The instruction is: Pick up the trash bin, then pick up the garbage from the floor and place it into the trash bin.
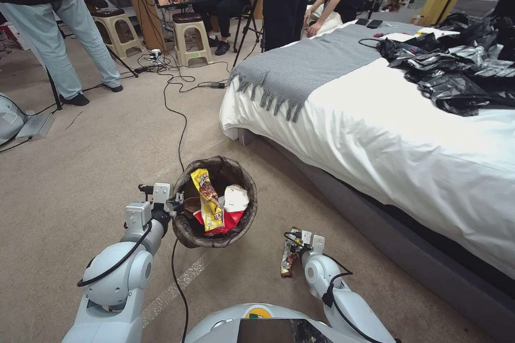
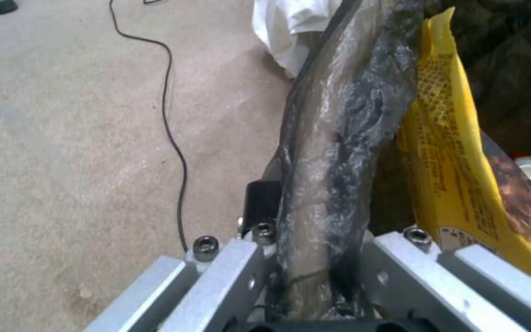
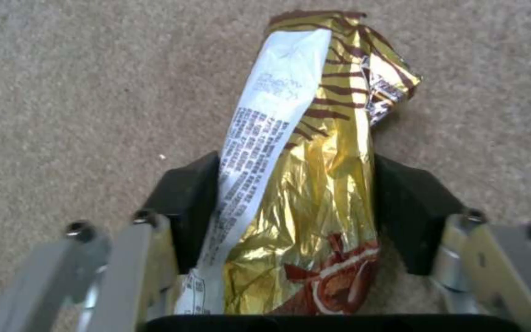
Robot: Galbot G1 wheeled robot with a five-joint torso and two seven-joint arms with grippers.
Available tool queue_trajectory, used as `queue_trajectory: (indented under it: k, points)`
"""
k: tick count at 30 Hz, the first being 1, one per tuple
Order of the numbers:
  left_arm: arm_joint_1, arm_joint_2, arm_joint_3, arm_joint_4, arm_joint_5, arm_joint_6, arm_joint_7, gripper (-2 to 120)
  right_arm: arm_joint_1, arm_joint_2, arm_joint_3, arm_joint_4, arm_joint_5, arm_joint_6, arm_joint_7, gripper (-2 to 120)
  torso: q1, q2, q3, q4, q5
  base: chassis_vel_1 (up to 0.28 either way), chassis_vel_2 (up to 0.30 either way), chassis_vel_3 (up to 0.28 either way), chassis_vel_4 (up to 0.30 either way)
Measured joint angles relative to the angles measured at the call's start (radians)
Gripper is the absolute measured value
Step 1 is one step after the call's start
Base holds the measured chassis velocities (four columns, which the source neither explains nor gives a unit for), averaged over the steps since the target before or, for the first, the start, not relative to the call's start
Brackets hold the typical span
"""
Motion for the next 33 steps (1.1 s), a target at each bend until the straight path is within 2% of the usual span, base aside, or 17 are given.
queue_trajectory:
  k: [1, 4, 8, 11, 12, 14, 16, 17, 23, 25, 27, 28, 29, 30, 31, 32, 33]
  points:
    - [0.000, 0.000, 0.000, 0.000, 0.000, 0.000, 0.000, 0, 0.000, 0.000, 0.000, 0.000, 0.000, 0.000, 0.000, 59, 0.000, 0.000, 0.000, 0.0000, 0.0000, 0.000, 0.000, 0.000, 0.000]
    - [-0.002, 0.000, 0.000, 0.003, 0.001, 0.000, 0.000, 0, -0.010, -0.004, 0.000, 0.015, 0.002, 0.000, 0.000, 46, 0.000, 0.000, 0.000, 0.0006, 0.0007, 0.000, 0.000, 0.000, 0.000]
    - [-0.003, 0.000, -0.001, 0.005, 0.001, 0.000, 0.001, 0, -0.015, -0.006, -0.001, 0.024, 0.004, 0.000, 0.002, 37, 0.000, 0.000, 0.000, 0.0006, 0.0009, 0.000, 0.000, 0.000, 0.000]
    - [-0.003, 0.000, -0.002, 0.007, 0.002, 0.000, 0.002, 0, -0.030, -0.009, -0.005, 0.052, 0.008, -0.002, 0.010, 19, 0.000, -0.001, 0.000, 0.0005, 0.0006, 0.000, 0.000, 0.000, 0.000]
    - [-0.003, 0.000, -0.002, 0.007, 0.002, 0.000, 0.002, 0, -0.030, -0.009, -0.005, 0.052, 0.008, -0.002, 0.010, 19, 0.000, -0.001, 0.000, 0.0005, 0.0006, 0.000, 0.000, 0.000, 0.000]
    - [-0.004, 0.000, -0.001, 0.008, 0.002, 0.000, 0.002, 0, -0.047, -0.011, -0.013, 0.092, 0.025, -0.012, 0.025, 8, 0.000, -0.001, 0.000, 0.0000, 0.0007, 0.000, 0.000, 0.000, 0.000]
    - [-0.004, 0.000, 0.000, 0.009, 0.002, 0.000, 0.003, 0, -0.053, -0.013, -0.017, 0.113, 0.039, -0.018, 0.032, 6, 0.000, -0.001, 0.000, 0.0001, 0.0008, 0.000, 0.000, 0.000, 0.000]
    - [-0.005, 0.001, 0.000, 0.009, 0.003, 0.000, 0.003, 0, -0.058, -0.016, -0.020, 0.134, 0.045, -0.021, 0.040, 0, 0.000, -0.001, 0.000, 0.0002, 0.0007, 0.000, 0.000, 0.000, 0.000]
    - [-0.005, 0.002, 0.002, 0.007, 0.003, 0.000, 0.004, 0, -0.100, -0.055, -0.014, 0.354, 0.131, -0.037, 0.102, 0, 0.000, 0.000, 0.000, 0.0000, 0.0000, 0.000, 0.000, 0.000, 0.000]
    - [-0.005, 0.003, 0.001, 0.005, 0.002, 0.000, 0.004, 0, -0.106, -0.063, -0.006, 0.393, 0.144, -0.039, 0.109, 0, 0.000, 0.000, 0.000, 0.0000, -0.0002, 0.000, 0.000, 0.000, 0.000]
    - [-0.002, 0.005, 0.002, -0.001, -0.002, 0.000, 0.002, 0, -0.119, -0.127, 0.031, 0.576, 0.221, -0.061, 0.151, 0, 0.000, 0.000, 0.000, -0.0002, 0.0002, 0.000, 0.000, 0.000, 0.000]
    - [-0.002, 0.005, 0.002, -0.001, -0.002, 0.000, 0.002, 0, -0.119, -0.127, 0.031, 0.576, 0.221, -0.061, 0.151, 0, 0.000, 0.000, 0.000, -0.0002, 0.0002, 0.000, 0.000, 0.000, 0.000]
    - [-0.001, 0.005, 0.004, -0.004, -0.002, 0.000, 0.000, 0, -0.113, -0.202, 0.058, 0.700, 0.285, -0.082, 0.181, 0, 0.000, 0.000, 0.000, -0.0002, 0.0000, 0.000, 0.000, 0.000, 0.000]
    - [0.000, 0.005, 0.006, -0.005, -0.002, 0.000, -0.001, 0, -0.104, -0.249, 0.072, 0.763, 0.328, -0.094, 0.201, 0, 0.000, 0.000, 0.000, -0.0002, -0.0001, 0.000, 0.000, 0.000, 0.000]
    - [0.000, 0.005, 0.008, -0.006, 0.000, 0.000, -0.002, 0, -0.088, -0.293, 0.089, 0.825, 0.380, -0.107, 0.220, 0, 0.000, 0.000, 0.000, -0.0004, -0.0003, 0.000, 0.000, 0.000, 0.000]
    - [0.000, 0.005, 0.008, -0.006, 0.000, 0.000, -0.002, 0, -0.088, -0.293, 0.089, 0.825, 0.380, -0.107, 0.220, 0, 0.000, 0.000, 0.000, -0.0004, -0.0003, 0.000, 0.000, 0.000, 0.000]
    - [0.001, 0.005, 0.011, -0.008, 0.002, 0.000, -0.002, 0, -0.056, -0.351, 0.115, 0.891, 0.465, -0.124, 0.251, 0, 0.000, 0.000, 0.000, -0.0002, -0.0002, 0.000, 0.000, 0.000, 0.000]
